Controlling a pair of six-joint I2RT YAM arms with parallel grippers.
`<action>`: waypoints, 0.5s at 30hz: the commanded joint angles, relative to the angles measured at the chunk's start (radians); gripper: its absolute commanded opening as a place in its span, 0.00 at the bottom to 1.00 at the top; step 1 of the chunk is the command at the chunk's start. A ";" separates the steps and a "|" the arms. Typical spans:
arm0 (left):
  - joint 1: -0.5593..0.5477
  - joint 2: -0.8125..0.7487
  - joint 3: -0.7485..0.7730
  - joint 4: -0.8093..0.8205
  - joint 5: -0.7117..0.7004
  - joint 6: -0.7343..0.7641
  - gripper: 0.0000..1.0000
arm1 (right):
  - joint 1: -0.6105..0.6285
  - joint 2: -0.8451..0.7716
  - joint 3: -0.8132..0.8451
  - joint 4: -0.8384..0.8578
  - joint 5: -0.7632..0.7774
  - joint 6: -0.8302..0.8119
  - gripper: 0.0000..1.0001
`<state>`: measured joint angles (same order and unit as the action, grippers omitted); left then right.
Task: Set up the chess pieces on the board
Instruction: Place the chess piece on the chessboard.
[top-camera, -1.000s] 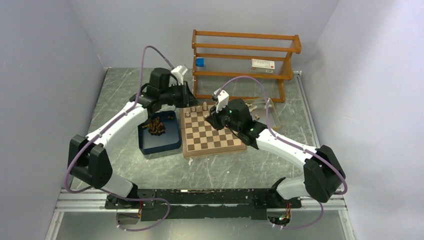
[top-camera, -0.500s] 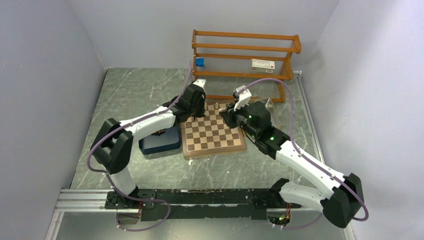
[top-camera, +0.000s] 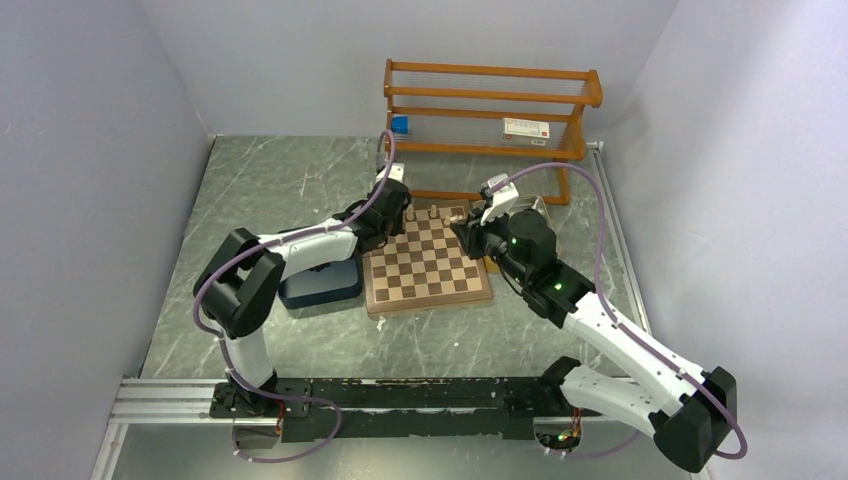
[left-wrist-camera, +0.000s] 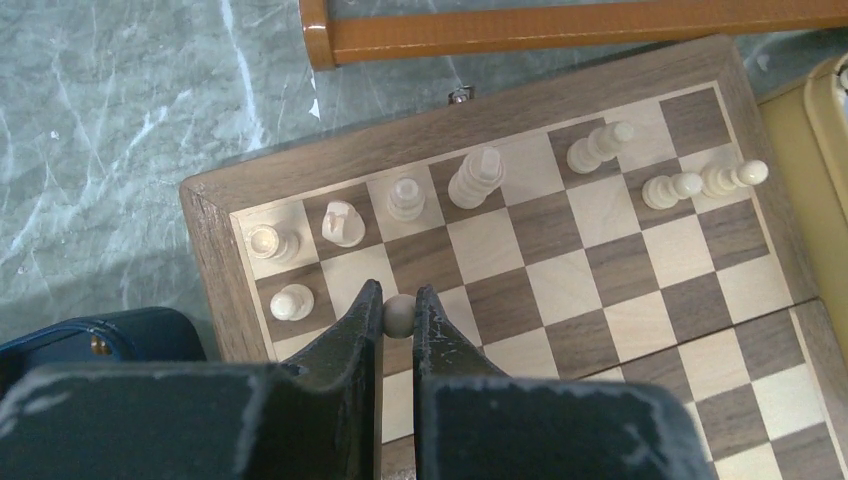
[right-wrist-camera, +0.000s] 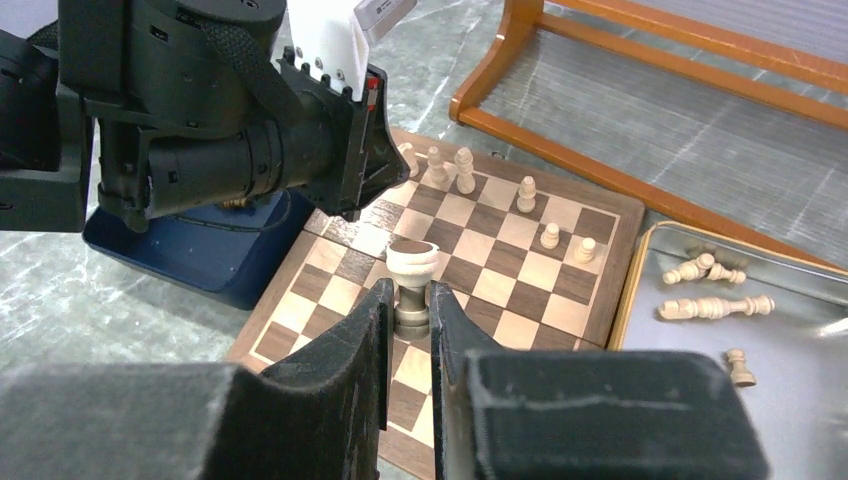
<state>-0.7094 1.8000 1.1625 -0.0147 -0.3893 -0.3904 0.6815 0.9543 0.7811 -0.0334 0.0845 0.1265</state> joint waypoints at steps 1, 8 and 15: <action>0.002 0.033 -0.014 0.079 -0.046 0.011 0.09 | -0.006 -0.014 -0.009 -0.008 0.020 -0.011 0.12; 0.002 0.059 -0.014 0.093 -0.055 0.024 0.09 | -0.006 -0.008 -0.003 -0.007 0.026 -0.021 0.12; 0.006 0.067 -0.031 0.107 -0.063 0.027 0.09 | -0.006 -0.011 -0.009 -0.006 0.039 -0.026 0.12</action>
<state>-0.7094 1.8606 1.1431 0.0338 -0.4194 -0.3763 0.6815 0.9543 0.7776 -0.0376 0.1020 0.1116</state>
